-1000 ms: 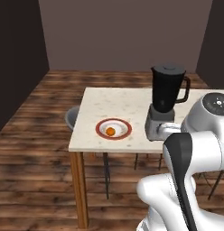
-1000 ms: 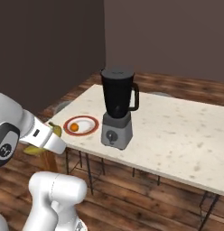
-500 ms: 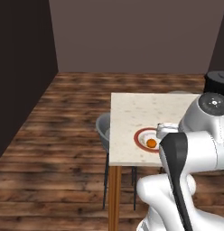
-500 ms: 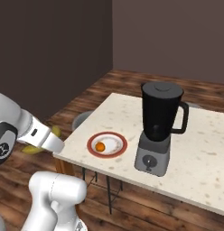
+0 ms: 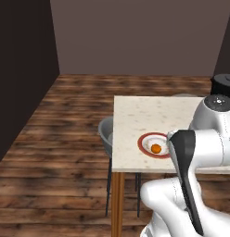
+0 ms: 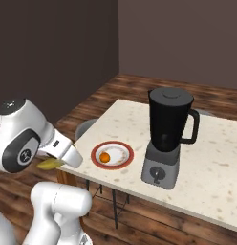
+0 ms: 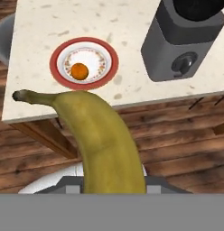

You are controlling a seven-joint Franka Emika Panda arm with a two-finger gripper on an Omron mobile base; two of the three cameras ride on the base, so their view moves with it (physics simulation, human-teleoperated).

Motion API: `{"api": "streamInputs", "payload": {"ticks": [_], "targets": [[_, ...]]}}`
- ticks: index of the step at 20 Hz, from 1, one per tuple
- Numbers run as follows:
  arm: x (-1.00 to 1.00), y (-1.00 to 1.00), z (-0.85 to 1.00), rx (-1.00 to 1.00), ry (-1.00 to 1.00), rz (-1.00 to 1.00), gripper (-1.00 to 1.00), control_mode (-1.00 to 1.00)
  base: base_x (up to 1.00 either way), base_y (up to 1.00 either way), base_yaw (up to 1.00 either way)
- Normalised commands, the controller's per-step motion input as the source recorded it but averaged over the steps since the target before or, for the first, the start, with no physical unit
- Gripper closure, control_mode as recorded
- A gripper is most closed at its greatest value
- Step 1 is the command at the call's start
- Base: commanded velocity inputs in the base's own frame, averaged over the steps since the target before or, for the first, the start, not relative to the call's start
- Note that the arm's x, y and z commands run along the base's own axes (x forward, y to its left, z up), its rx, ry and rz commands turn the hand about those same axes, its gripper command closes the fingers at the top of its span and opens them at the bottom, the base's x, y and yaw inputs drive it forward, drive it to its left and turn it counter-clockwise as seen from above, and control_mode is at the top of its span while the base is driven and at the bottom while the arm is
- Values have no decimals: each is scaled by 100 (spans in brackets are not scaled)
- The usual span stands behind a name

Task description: Pick the tangerine and banana from the fridge and place them on the plate next to the blender to make a fruit smoothie.

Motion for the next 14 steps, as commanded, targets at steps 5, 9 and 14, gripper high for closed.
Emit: {"api": "streamInputs", "payload": {"ticks": [5,9,14], "targets": [[70,-21,-54,0,20,7,100,-100,0,0,0],[97,-7,-24,-1,15,9,100,-100,0,0,0],[87,-11,-7,0,1,14,100,-100,0,0,0]]}}
